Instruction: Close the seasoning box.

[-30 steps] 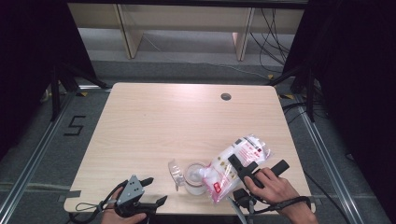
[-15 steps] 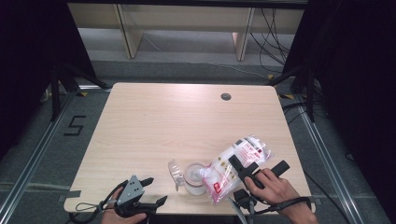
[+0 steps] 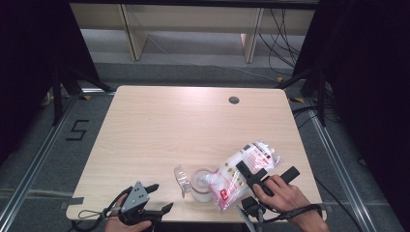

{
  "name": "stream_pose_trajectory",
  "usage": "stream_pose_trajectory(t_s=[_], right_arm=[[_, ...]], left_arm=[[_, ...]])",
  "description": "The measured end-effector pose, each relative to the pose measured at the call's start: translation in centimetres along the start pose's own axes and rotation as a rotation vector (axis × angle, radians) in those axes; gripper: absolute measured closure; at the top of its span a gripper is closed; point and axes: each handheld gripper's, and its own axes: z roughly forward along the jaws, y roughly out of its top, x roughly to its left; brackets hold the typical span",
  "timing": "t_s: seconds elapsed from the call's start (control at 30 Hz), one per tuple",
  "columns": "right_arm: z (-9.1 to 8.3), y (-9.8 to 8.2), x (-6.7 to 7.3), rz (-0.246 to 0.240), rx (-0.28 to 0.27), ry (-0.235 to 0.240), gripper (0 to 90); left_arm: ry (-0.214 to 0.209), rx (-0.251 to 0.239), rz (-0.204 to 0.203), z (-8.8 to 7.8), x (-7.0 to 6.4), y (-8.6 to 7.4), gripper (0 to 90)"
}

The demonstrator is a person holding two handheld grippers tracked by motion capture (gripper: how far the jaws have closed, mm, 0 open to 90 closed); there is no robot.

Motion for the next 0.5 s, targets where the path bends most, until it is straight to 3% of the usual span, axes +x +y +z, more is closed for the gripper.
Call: stream_pose_trajectory(t_s=[0.5], right_arm=[[-0.02,0.1,-0.01,-0.001,-0.003,0.001,65.9]], left_arm=[[0.001,-0.002,0.004,-0.06,0.03,0.03,22.1]])
